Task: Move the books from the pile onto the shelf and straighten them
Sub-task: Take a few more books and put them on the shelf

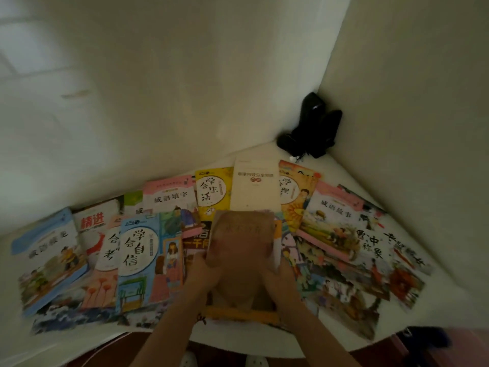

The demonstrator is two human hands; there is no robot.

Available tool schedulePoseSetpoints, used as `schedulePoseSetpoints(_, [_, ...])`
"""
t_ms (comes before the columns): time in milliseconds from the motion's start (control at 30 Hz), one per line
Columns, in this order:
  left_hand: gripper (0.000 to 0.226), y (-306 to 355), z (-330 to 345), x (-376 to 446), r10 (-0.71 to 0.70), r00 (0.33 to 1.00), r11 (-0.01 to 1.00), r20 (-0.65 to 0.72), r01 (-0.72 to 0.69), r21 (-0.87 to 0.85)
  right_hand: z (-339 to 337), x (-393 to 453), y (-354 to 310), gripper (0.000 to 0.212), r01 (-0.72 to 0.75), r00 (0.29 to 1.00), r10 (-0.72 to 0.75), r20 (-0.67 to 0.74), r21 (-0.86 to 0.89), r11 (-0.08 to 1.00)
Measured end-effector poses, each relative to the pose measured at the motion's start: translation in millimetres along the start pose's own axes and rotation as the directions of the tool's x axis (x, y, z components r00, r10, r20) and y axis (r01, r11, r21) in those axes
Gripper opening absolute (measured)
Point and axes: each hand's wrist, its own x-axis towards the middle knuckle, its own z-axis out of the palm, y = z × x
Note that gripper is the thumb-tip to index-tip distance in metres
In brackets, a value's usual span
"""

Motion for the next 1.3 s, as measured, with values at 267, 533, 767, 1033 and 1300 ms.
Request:
schedulePoseSetpoints(267, [0.038,86,96,11,0.099,0.979,0.988,0.176,-0.118,0.099,-105,24,-19,0.065,0.132,0.979,-0.111,-0.171,0.118,0.984])
schedulePoseSetpoints(533, [0.08,129,225,55,0.167,0.96,0.934,0.224,-0.227,0.276,-207,98,-18,0.044,-0.029,0.924,0.0,-0.382,-0.069,0.997])
schedulePoseSetpoints(767, [0.074,124,240,74,0.225,0.936,0.919,0.27,-0.295,0.259,-216,130,9,0.052,0.037,0.939,-0.038,-0.343,-0.011,0.999])
schedulePoseSetpoints(1033, [0.09,136,188,50,0.481,0.821,0.864,0.308,-0.503,-0.01,-202,105,-16,0.063,0.301,0.937,-0.261,-0.232,0.156,0.941])
schedulePoseSetpoints(1300, [0.08,134,62,37,0.686,0.686,0.727,0.244,-0.663,-0.179,-113,74,-98,0.091,0.597,0.802,-0.598,-0.006,0.032,0.801])
